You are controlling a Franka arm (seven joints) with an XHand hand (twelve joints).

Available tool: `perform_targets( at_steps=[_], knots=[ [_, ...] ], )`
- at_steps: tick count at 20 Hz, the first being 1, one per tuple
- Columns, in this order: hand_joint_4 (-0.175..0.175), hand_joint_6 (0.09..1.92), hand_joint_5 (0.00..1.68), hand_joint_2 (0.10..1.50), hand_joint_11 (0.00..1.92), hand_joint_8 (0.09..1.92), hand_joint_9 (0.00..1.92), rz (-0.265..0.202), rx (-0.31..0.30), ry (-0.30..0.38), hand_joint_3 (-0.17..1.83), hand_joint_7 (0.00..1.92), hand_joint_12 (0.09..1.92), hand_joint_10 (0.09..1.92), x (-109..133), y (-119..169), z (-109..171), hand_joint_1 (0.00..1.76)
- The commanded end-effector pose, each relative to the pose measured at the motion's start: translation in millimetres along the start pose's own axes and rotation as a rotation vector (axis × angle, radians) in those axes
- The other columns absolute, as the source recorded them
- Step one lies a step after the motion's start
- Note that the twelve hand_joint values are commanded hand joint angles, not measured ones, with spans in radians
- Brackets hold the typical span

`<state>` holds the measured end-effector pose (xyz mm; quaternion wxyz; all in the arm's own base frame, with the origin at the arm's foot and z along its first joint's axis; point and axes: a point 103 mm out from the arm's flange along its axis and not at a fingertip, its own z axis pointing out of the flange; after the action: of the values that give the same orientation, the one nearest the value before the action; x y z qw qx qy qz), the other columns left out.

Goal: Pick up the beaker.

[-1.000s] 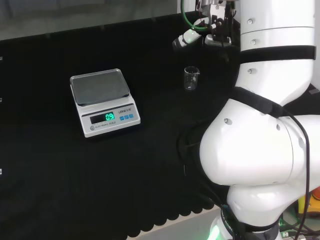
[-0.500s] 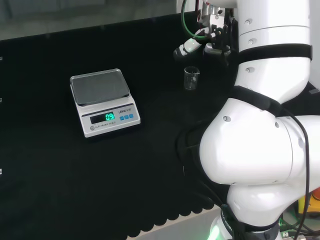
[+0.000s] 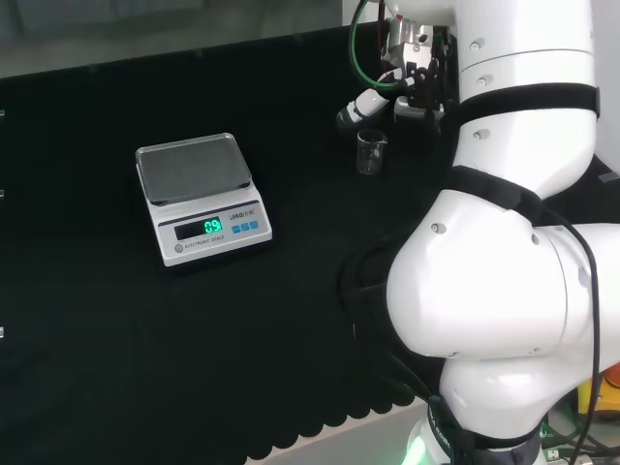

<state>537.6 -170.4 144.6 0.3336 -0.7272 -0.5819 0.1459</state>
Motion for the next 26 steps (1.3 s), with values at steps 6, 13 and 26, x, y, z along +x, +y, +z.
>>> perform_targets(
  at_steps=[6, 13, 26],
  knots=[
    [-0.082, 0.09, 0.41, 0.80, 0.00, 0.66, 0.00, 0.052, -0.003, -0.073, -0.04, 0.00, 1.53, 0.47, 7, 4, 17, 0.35],
    [-0.083, 0.09, 0.41, 0.79, 0.00, 0.67, 0.00, 0.077, -0.039, -0.100, -0.04, 0.00, 1.54, 0.51, 11, 7, 24, 0.41],
    [-0.085, 0.09, 0.45, 0.82, 0.37, 0.81, 0.14, 0.118, -0.078, -0.156, -0.01, 0.12, 1.38, 0.92, 4, 12, 28, 0.62]
  ],
)
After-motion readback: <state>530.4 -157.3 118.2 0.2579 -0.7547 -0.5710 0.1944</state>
